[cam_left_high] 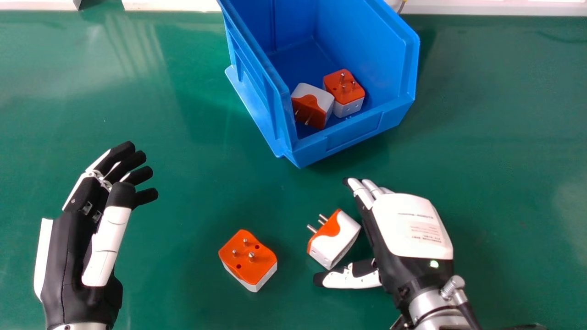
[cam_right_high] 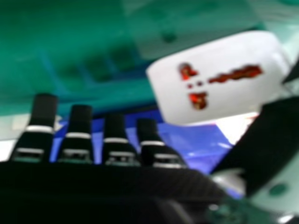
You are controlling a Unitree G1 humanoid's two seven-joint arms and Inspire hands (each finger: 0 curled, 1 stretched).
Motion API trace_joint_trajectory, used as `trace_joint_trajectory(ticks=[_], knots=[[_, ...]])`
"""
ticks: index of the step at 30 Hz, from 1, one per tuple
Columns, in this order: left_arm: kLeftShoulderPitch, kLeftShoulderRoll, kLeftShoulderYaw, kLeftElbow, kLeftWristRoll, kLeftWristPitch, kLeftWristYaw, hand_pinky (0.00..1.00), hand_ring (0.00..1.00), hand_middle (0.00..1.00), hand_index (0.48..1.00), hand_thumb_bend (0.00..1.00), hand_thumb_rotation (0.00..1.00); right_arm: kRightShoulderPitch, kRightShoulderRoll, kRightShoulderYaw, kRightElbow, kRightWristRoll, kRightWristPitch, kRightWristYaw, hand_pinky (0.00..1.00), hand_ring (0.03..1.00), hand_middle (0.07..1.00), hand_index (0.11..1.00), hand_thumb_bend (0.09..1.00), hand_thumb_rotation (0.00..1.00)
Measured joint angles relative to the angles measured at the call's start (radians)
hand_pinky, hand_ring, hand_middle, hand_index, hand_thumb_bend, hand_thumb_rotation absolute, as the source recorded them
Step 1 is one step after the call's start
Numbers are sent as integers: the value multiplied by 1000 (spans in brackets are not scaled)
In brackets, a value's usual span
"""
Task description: Pick all objects and put in blue box
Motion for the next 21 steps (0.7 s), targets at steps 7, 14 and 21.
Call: trace_joint_trajectory(ticks=[7, 14, 21], knots=[[1, 3, 0, -1, -1, 1, -1, 703, 778, 796, 775, 892, 700, -12, 7, 21, 25, -6, 22, -32, 790, 869, 910, 902, 796, 436], [0, 5, 1, -3, -14, 0, -5, 687, 765, 789, 766, 890, 687, -17, 7, 41, 32, -8, 45, -43, 792, 868, 909, 901, 792, 415], [-4, 13, 2, -3, -17, 0, -5, 681, 761, 788, 766, 897, 684, -19, 5, 50, 24, -7, 61, -32, 787, 864, 902, 892, 786, 377]])
